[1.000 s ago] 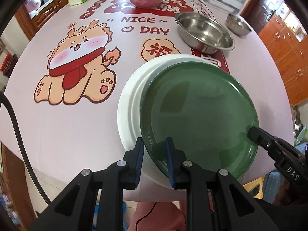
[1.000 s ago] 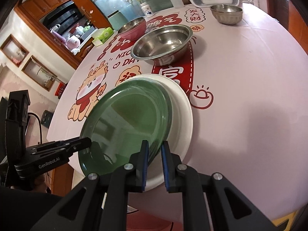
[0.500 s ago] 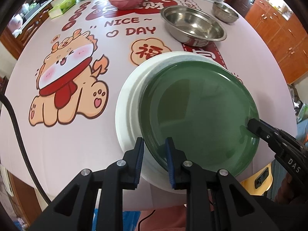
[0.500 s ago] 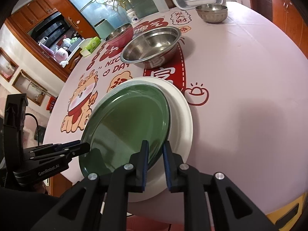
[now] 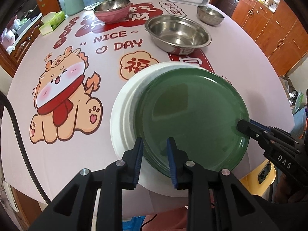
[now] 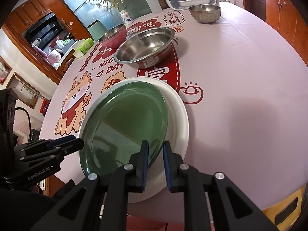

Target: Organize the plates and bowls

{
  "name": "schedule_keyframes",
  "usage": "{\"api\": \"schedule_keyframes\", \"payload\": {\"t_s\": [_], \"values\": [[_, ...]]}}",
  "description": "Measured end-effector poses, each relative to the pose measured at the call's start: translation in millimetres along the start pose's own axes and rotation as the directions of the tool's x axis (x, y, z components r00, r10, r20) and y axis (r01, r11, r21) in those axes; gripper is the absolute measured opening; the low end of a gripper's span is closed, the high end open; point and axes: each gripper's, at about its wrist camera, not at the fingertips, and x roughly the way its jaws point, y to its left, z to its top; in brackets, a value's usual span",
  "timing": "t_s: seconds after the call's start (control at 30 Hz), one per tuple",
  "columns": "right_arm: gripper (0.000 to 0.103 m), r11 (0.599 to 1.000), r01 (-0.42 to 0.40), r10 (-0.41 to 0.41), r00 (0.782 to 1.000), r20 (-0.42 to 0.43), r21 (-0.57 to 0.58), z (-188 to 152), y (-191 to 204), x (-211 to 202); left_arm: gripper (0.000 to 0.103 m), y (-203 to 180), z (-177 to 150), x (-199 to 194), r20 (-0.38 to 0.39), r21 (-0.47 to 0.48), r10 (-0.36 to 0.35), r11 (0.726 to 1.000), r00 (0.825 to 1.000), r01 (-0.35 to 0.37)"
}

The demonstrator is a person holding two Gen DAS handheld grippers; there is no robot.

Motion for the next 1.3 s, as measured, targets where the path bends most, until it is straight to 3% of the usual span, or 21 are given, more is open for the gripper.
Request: {"api": "schedule_keyframes", "payload": {"t_s": [0.2, 0.5, 0.7, 0.97, 1.3], "values": [[0.019, 1.0, 0.016, -0.015, 1.0, 0.004, -0.015, 3.5, 2.3, -4.3, 0.031, -2.0, 3.4, -7.7, 0.036, 0.024, 0.011, 1.0, 0.999, -0.012], [0.04, 0.997, 0.009, -0.005, 0.999, 0.052, -0.074, 17.0, 11.5, -25.4, 0.033, -11.0, 13.9, -16.4, 0.058, 0.039, -0.002, 0.999, 0.998, -0.001], [0.041, 0.994, 0.004, 0.004, 0.998, 0.068, -0.113, 32.0, 11.9, -33.8, 0.04, -17.6, 29.3, -23.1, 0.081, 0.016, -0.006, 1.0, 0.997, 0.004], [0.043, 0.988, -0.027, 0.036, 0.998, 0.057, -0.151, 57.7, 2.7, -34.5, 0.041, -27.2, 54.8, -28.9, 0.093, -0.02, 0.028, 0.999, 0.995, -0.027], [0.044, 0.979, -0.084, 0.092, 0.995, 0.032, -0.187, 101.4, -14.5, -27.6, 0.046, -30.3, 90.4, -24.9, 0.081, -0.141, 0.071, 0.988, 0.994, -0.059]]}}
